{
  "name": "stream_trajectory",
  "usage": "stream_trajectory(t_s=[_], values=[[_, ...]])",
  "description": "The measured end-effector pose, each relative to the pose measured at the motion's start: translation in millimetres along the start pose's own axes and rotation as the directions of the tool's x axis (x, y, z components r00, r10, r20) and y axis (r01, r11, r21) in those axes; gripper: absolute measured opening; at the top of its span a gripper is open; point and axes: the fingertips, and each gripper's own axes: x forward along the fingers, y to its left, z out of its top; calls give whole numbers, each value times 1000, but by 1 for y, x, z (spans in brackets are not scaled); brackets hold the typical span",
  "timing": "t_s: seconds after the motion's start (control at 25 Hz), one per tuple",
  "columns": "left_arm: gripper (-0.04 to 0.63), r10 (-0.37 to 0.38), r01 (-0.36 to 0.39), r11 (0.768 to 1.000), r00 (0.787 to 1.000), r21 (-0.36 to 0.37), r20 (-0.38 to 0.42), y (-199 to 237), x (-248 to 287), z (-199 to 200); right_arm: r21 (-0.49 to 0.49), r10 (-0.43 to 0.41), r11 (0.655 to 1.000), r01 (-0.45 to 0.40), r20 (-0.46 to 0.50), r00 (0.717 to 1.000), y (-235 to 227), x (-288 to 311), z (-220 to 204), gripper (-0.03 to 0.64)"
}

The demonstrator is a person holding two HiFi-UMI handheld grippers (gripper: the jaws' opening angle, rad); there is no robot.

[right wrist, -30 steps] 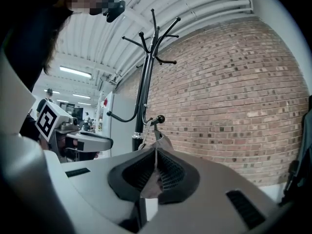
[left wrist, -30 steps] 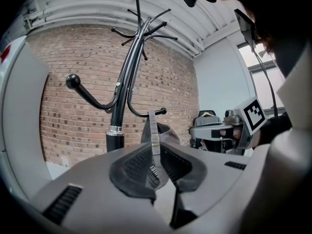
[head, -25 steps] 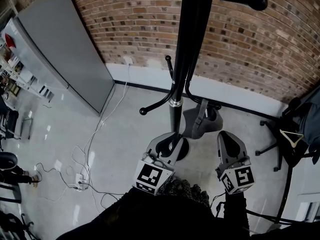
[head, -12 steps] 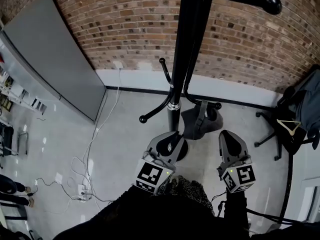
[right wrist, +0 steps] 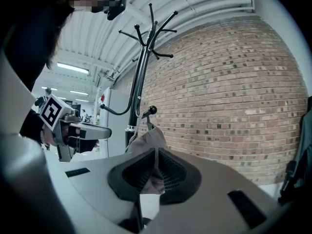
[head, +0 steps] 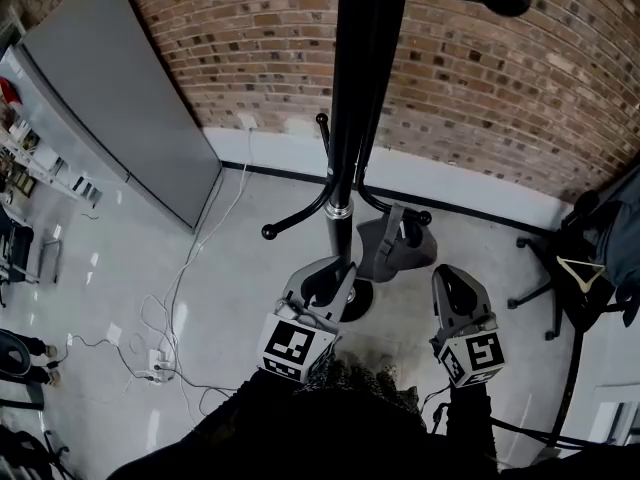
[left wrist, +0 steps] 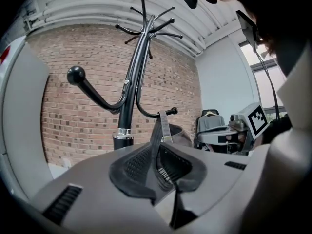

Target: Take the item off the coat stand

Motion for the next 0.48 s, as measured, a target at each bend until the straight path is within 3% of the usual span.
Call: stream_trajectory(t_s=[0.16,0.48], values=[[63,73,-73,997,997,-12,-13,-6,0,-2,-12,42,999,-42,-20,999,-16,-1,-10,16],[63,163,-164,986,986,-22,-20,-23,1,-7,-18,214,976,-217,-94,972,-18,16,-43,250]])
